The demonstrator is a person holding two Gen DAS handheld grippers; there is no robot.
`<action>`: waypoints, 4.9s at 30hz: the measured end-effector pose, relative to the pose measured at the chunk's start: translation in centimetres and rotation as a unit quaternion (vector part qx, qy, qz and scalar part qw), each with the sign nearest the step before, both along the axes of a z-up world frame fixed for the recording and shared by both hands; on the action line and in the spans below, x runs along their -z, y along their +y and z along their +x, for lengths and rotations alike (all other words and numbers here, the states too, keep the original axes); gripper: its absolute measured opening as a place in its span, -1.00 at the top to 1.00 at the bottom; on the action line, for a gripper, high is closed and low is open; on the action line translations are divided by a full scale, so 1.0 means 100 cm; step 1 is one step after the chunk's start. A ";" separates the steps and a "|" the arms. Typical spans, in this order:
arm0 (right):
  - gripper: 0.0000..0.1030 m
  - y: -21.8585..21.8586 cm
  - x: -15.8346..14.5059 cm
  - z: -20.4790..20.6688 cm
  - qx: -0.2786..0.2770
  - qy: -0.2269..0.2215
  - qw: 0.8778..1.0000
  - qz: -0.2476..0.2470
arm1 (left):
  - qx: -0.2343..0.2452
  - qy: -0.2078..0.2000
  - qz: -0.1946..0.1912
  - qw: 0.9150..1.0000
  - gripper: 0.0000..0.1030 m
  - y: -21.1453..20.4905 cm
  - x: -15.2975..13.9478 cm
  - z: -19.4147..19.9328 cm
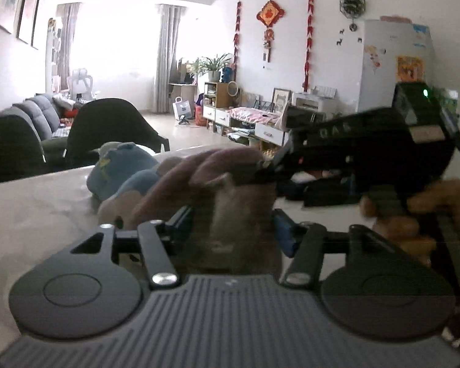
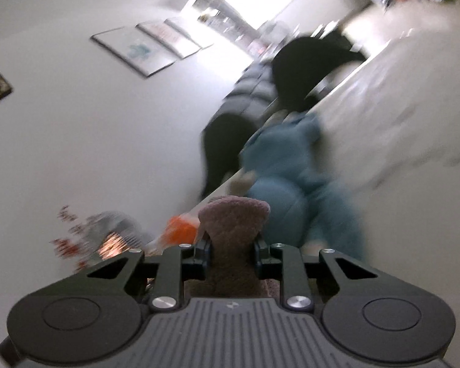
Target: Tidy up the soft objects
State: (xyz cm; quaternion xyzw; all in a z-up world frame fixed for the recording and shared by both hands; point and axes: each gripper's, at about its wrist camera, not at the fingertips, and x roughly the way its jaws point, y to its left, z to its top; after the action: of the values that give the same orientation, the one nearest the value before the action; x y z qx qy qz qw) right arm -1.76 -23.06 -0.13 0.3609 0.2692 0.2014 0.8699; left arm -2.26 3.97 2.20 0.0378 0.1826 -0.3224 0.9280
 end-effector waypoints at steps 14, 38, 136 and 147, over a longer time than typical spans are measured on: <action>0.45 0.009 -0.020 0.037 -0.013 -0.023 0.993 -0.115 | -0.045 -0.002 0.037 0.998 -0.24 0.010 0.008 0.051; 0.44 -0.020 0.021 0.051 0.077 0.038 0.989 -0.118 | -0.044 0.031 0.021 0.998 -0.19 0.016 0.019 0.061; 0.43 0.008 0.023 0.048 -0.005 0.079 0.991 -0.107 | -0.038 0.076 0.051 0.995 -0.21 0.016 0.005 0.072; 0.45 0.020 -0.004 0.019 0.021 0.009 0.993 -0.112 | -0.061 0.076 0.010 0.995 -0.20 0.020 0.006 0.067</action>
State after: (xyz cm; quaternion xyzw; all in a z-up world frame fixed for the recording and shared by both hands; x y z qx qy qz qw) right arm 0.10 -21.08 0.32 0.2687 0.2901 0.1484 0.9064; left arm 4.48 5.96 1.60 0.0116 0.2576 -0.2653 0.9290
